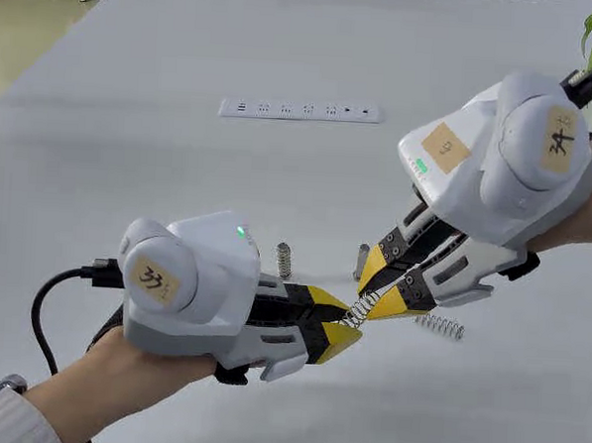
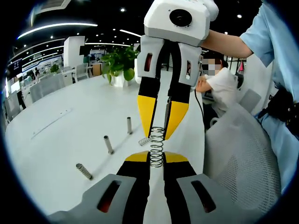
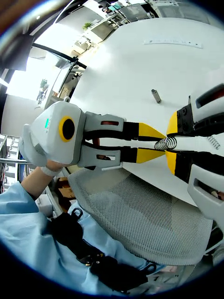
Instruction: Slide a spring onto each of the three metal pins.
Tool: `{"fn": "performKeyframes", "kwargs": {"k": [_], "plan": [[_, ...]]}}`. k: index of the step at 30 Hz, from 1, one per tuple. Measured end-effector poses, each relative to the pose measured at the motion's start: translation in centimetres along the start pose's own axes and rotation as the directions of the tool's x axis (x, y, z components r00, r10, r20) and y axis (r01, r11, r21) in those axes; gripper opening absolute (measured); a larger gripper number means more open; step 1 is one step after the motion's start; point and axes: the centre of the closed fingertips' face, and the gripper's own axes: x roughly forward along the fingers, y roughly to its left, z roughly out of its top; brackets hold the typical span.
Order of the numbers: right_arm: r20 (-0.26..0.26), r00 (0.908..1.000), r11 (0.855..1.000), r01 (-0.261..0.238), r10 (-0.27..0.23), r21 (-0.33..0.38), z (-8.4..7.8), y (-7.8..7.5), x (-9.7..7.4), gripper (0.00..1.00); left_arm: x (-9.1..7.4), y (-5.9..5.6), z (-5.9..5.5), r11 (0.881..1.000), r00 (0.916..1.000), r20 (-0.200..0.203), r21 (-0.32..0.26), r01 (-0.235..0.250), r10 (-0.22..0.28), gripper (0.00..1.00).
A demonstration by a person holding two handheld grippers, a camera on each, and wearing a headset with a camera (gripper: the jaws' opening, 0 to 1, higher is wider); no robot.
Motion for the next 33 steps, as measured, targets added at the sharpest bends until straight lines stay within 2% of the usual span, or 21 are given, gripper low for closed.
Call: {"fn": "performKeyframes", "kwargs": {"k": [8, 16, 29, 31, 33], "plan": [[-0.075, 0.9972, 0.998, -0.013, 0.008, -0.065, 0.07, 0.10, 0.14, 0.06, 0.15, 0.00, -0.14, 1.000, 0.9999, -0.009, -0.016, 0.005, -0.005, 0.06], [-0.115, 0.9933, 0.995, -0.022, 0.010, -0.097, 0.05, 0.28, 0.02, 0.06, 0.21, -0.09, -0.12, 1.000, 1.0000, -0.005, -0.023, 0.006, -0.006, 0.06], [-0.110, 0.9938, 0.996, -0.030, 0.020, -0.087, 0.04, 0.55, -0.42, 0.07, 0.21, -0.50, 0.18, 1.000, 0.9997, 0.025, -0.008, 0.007, -0.006, 0.06], [-0.088, 0.9954, 0.998, -0.043, 0.038, -0.055, 0.37, 0.85, -0.57, 0.13, 0.21, -0.56, 0.25, 1.000, 0.9995, 0.031, -0.004, 0.006, -0.006, 0.06], [-0.064, 0.9972, 0.999, -0.040, 0.038, -0.034, 0.56, 0.80, -0.55, 0.25, 0.22, -0.49, 0.26, 1.000, 0.9995, 0.032, -0.007, 0.005, -0.005, 0.06]]}}
